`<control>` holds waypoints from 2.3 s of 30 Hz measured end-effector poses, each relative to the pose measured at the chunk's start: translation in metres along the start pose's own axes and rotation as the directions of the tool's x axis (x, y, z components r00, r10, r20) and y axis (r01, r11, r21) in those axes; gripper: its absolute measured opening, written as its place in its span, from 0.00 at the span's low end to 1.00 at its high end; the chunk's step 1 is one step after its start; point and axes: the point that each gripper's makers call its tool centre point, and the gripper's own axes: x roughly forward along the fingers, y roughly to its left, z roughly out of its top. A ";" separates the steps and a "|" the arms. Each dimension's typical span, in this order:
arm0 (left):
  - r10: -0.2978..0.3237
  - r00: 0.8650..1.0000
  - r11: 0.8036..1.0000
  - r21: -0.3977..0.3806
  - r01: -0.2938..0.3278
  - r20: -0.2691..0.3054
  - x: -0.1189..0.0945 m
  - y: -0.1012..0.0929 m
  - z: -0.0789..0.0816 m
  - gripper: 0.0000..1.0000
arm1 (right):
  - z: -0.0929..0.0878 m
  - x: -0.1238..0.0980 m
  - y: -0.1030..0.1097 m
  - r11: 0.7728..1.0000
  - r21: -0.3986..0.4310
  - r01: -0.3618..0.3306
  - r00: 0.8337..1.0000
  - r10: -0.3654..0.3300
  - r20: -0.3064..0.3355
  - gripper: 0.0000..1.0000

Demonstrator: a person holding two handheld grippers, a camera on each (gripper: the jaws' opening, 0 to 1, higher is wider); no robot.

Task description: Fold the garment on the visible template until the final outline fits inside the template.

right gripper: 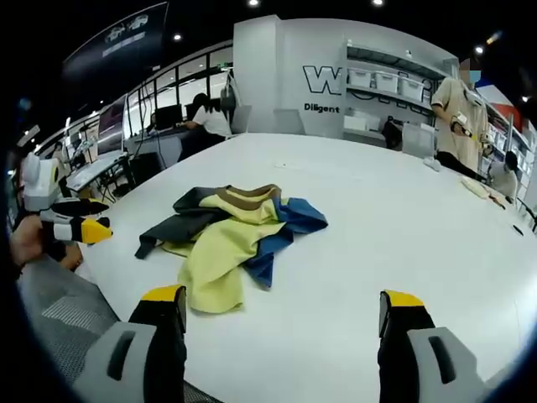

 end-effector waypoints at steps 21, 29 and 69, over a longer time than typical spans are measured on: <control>0.005 0.999 1.000 0.026 -0.004 -0.037 0.001 0.001 -0.006 0.79 | -0.001 0.000 -0.002 1.000 0.011 0.005 1.000 -0.005 -0.002 0.95; -0.003 0.999 0.999 0.036 0.004 -0.047 0.002 -0.001 -0.008 0.78 | 0.000 0.000 -0.002 1.000 0.015 0.004 1.000 -0.004 0.003 0.95; -0.079 0.994 0.994 0.066 0.084 -0.071 0.005 -0.016 -0.004 0.76 | 0.029 -0.002 0.018 0.988 0.071 -0.141 0.987 0.134 0.090 0.94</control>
